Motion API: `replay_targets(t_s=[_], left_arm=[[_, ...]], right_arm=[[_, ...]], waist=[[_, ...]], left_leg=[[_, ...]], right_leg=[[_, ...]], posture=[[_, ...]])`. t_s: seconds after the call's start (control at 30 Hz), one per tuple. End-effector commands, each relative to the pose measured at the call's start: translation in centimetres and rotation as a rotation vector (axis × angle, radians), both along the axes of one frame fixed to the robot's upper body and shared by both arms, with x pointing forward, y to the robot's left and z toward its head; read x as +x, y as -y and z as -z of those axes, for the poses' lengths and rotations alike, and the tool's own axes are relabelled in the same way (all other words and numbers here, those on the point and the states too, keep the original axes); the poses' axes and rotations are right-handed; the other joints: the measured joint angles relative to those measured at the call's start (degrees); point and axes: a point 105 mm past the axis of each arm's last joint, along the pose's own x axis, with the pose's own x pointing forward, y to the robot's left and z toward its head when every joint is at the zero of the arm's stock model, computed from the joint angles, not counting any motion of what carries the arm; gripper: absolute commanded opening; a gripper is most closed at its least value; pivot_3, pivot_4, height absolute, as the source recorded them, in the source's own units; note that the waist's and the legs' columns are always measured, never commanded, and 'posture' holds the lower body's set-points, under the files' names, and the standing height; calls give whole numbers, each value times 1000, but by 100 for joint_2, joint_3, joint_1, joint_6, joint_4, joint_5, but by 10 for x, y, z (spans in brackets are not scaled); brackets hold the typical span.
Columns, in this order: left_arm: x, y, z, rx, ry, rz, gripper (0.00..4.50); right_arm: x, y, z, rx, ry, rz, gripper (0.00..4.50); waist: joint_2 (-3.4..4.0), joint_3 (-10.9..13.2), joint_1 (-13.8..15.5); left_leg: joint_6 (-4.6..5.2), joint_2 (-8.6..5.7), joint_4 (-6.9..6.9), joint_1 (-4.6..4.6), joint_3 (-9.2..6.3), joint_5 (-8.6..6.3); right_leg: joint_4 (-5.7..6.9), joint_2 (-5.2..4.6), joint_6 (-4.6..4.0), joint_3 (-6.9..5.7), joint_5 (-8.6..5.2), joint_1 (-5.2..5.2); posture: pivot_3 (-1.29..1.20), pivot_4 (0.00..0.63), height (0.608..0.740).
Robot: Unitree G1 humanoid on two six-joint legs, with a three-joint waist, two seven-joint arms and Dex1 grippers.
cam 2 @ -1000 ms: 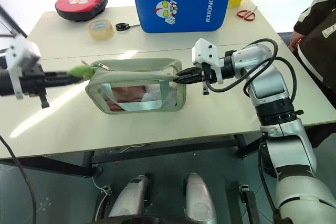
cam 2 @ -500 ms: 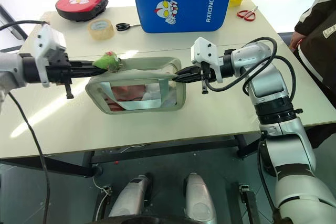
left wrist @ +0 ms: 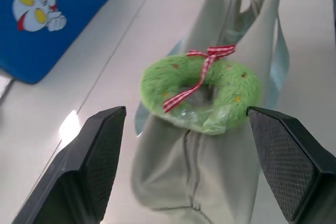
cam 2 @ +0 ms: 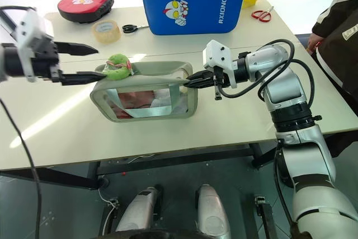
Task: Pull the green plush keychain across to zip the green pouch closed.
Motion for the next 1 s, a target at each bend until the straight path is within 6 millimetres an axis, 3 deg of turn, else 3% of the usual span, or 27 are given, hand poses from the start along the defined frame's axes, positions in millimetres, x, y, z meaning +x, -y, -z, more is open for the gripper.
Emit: replay_targets(t_s=[0.03, 0.17, 0.33, 0.43, 0.63, 0.8, 0.93, 1.0], left_arm=[[-10, -6, 19, 22, -57, -16, 4000], [-13, -5, 44, -7, -108, -39, 4000], [-7, 5, 59, -56, -104, -59, 4000], [-5, 7, 60, -59, -99, -58, 3167], [-7, 2, 63, -30, -110, -61, 117], [-1, 0, 59, -34, -88, -87, 50], [-1, 0, 58, -29, -79, -85, 0], [2, -1, 56, -25, -70, -95, 0]], right_arm=[[-2, -3, -13, 7, 51, -20, 0], [-1, -2, -13, 4, 51, -21, 0], [-1, -2, -14, -4, 52, -23, 0], [-1, -2, -14, -7, 50, -24, 0], [0, -2, -15, -10, 54, -17, 0], [5, -2, -24, 16, 76, 12, 0], [4, 0, -25, -2, 67, 6, 1550], [4, 1, -31, -2, 74, 6, 2719]], waist=[[1, 0, -13], [-1, -1, -1], [-2, -1, 34], [-2, -1, 32], [-2, -1, 44], [-2, -1, 49], [-2, -1, 63], [-1, 0, 75]], left_leg=[[0, 0, -1, 1, 0, 0], [0, 2, 0, -1, -3, 0], [0, 1, 1, 0, -2, 0], [0, 1, 1, 0, -2, 0], [0, 1, 1, 0, -2, 0], [0, 1, 1, -1, -2, 0], [0, 0, 1, -1, -2, 0], [0, 0, 1, -1, -2, 0]], right_leg=[[0, 0, 0, 0, 0, 0], [2, 0, -1, -1, 0, 0], [-2, -1, -1, 0, 0, 1], [-1, -1, -2, -1, 0, 1], [-1, -1, -2, 0, 0, 1], [-1, -1, -2, 0, 1, -1], [-2, -1, -2, 0, 1, -1], [-2, -1, -2, 0, 1, 0]], posture=[[0, 150, 740], [0, 150, 740], [0, 150, 740], [0, 150, 740], [0, 150, 740], [0, 150, 740], [0, 150, 740], [0, 150, 740]])
